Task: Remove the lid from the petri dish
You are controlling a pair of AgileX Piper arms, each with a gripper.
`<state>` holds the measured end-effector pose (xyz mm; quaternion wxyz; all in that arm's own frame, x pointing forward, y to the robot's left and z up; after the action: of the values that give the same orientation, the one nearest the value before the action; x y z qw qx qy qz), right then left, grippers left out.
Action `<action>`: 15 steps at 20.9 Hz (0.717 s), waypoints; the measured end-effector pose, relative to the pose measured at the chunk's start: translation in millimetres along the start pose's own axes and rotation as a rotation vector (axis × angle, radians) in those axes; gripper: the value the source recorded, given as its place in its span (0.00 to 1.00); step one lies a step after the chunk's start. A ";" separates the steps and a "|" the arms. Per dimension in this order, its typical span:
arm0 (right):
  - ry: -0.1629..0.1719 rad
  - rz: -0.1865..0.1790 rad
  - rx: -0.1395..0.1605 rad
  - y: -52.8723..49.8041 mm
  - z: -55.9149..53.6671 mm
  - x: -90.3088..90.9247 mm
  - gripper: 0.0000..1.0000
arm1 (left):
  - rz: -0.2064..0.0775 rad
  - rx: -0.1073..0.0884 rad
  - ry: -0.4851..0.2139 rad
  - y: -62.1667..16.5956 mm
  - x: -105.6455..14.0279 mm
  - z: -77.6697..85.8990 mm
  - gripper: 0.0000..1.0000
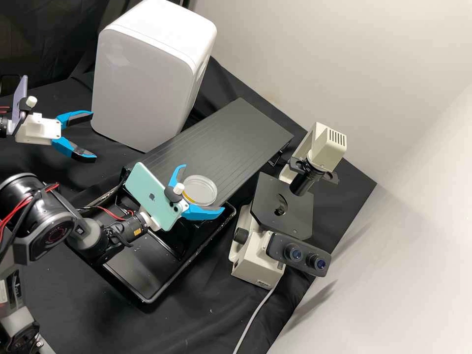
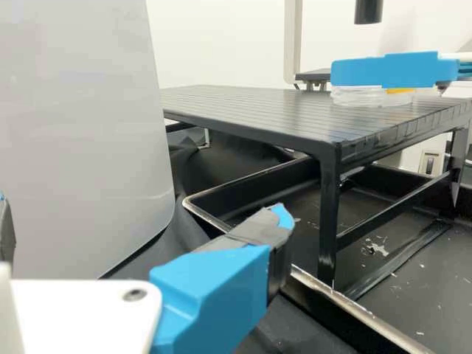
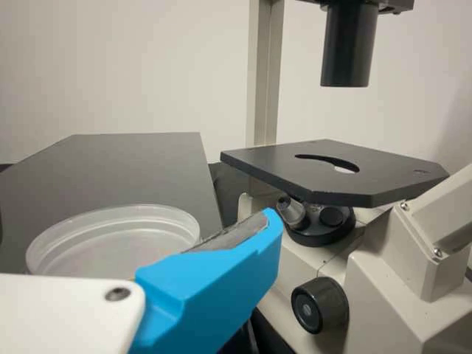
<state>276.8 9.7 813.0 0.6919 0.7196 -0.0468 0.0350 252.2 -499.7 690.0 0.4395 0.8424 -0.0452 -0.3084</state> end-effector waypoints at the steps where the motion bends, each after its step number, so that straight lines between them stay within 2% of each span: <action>1: 0.000 0.000 0.000 0.0 0.0 0.0 1.00 | 0.000 0.000 0.000 0.0 0.0 0.0 1.00; 6: 0.004 0.004 0.001 1.1 -1.2 -0.3 1.00 | 0.000 0.000 0.000 0.0 0.0 0.0 1.00; 7: 0.003 0.002 0.001 1.0 -1.0 -0.3 0.00 | 0.000 0.000 0.000 0.0 0.0 0.0 1.00; 12: 0.003 0.002 0.001 1.0 -1.0 -0.3 0.00 | 0.000 0.002 0.000 0.0 0.0 0.0 1.00; 15: 0.000 0.000 0.001 0.8 -0.8 -0.3 0.00 | 0.000 0.015 0.000 0.0 0.0 0.0 1.00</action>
<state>276.5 10.4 813.8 0.6917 0.7198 -0.0467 0.0351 252.2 -499.7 690.0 0.4332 0.8457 -0.0475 -0.3081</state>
